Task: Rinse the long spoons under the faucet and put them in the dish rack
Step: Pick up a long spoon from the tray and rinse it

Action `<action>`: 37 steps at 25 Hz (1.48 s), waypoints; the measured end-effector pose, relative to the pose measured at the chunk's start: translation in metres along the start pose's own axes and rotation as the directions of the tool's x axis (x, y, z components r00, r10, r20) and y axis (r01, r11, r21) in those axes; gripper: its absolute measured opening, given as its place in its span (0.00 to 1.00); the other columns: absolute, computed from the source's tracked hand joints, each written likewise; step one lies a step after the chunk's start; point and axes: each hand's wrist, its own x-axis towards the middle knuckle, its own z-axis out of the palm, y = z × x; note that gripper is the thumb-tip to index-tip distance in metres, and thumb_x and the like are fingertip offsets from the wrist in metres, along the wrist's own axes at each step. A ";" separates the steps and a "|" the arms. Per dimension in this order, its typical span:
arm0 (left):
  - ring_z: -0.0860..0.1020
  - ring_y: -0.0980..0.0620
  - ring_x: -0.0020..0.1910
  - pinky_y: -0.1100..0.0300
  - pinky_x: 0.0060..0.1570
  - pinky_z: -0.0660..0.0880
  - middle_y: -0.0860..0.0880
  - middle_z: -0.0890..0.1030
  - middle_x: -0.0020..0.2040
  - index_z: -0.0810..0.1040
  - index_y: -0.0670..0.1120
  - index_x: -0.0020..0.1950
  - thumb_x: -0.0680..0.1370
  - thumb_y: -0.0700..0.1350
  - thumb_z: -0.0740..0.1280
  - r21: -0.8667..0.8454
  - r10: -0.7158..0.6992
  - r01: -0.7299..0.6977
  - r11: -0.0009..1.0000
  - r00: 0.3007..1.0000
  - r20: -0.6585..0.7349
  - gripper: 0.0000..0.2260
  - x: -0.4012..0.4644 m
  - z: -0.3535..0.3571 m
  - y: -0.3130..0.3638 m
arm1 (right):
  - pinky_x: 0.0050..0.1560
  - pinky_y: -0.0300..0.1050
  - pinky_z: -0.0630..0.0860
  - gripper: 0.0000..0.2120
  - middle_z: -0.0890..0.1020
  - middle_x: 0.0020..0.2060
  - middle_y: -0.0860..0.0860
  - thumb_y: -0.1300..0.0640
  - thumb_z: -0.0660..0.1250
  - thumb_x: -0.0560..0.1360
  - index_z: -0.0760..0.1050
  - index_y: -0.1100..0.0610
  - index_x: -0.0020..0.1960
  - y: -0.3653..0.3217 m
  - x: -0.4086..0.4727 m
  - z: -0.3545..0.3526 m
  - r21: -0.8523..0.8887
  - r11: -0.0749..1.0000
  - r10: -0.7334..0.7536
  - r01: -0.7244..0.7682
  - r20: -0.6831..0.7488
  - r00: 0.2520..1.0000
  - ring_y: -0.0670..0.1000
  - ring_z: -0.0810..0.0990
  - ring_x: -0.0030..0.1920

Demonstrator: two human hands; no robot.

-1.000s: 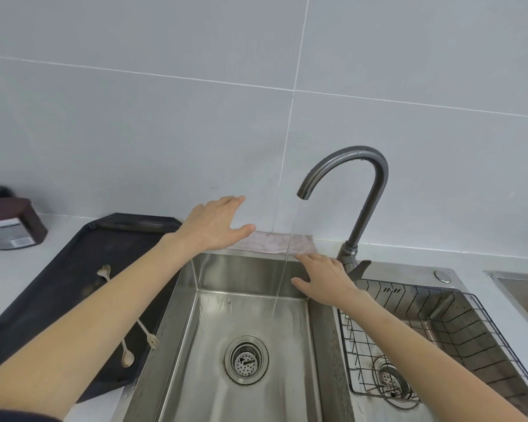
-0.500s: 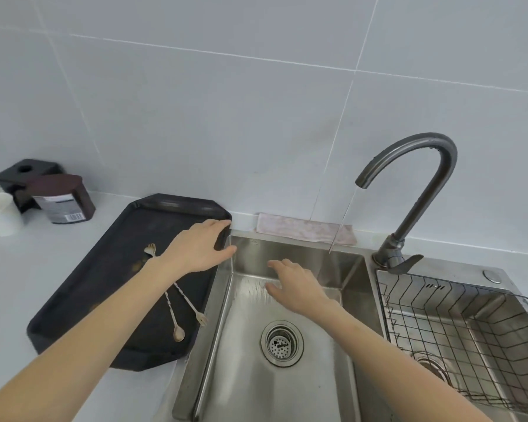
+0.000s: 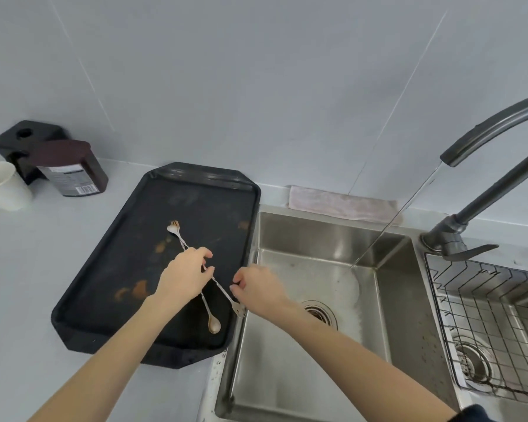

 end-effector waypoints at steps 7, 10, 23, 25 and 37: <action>0.78 0.45 0.55 0.51 0.56 0.75 0.44 0.81 0.56 0.73 0.44 0.62 0.77 0.44 0.63 -0.136 -0.092 0.091 0.987 0.996 0.000 0.14 0.011 0.025 -0.016 | 0.52 0.52 0.76 0.11 0.81 0.53 0.59 0.54 0.61 0.77 0.76 0.60 0.55 -0.010 0.025 0.026 -0.074 0.996 0.059 -0.053 0.080 0.995 0.60 0.78 0.55; 0.79 0.45 0.55 0.52 0.55 0.74 0.45 0.81 0.56 0.74 0.43 0.62 0.77 0.44 0.63 -0.211 -0.127 0.119 0.970 0.992 -0.023 0.13 0.016 0.028 -0.018 | 0.51 0.52 0.76 0.10 0.82 0.51 0.59 0.56 0.61 0.77 0.77 0.59 0.54 -0.011 0.030 0.028 -0.091 0.994 0.065 -0.058 0.075 0.995 0.61 0.79 0.54; 0.81 0.46 0.47 0.48 0.59 0.77 0.50 0.80 0.40 0.75 0.45 0.54 0.76 0.39 0.64 -0.633 -0.129 0.052 0.773 0.989 -0.077 0.08 0.000 0.031 0.030 | 0.51 0.50 0.76 0.09 0.82 0.51 0.58 0.57 0.63 0.77 0.74 0.59 0.55 0.020 -0.005 0.005 0.142 0.986 0.090 -0.085 -0.029 0.996 0.59 0.79 0.52; 0.81 0.46 0.47 0.48 0.57 0.77 0.53 0.79 0.37 0.73 0.48 0.50 0.76 0.39 0.65 -0.683 -0.090 0.036 0.730 0.995 -0.044 0.06 -0.005 0.033 0.048 | 0.51 0.49 0.77 0.09 0.83 0.51 0.57 0.55 0.63 0.76 0.74 0.57 0.55 0.036 -0.016 -0.004 0.181 0.974 0.146 -0.133 -0.061 0.987 0.59 0.80 0.52; 0.79 0.63 0.25 0.66 0.38 0.73 0.51 0.76 0.36 0.76 0.40 0.58 0.79 0.38 0.60 -0.810 0.064 0.111 0.575 0.981 0.181 0.10 -0.010 0.078 0.169 | 0.51 0.50 0.79 0.08 0.86 0.40 0.54 0.58 0.60 0.77 0.78 0.57 0.50 0.134 -0.081 -0.041 0.408 0.880 0.337 -0.242 -0.178 0.924 0.54 0.82 0.42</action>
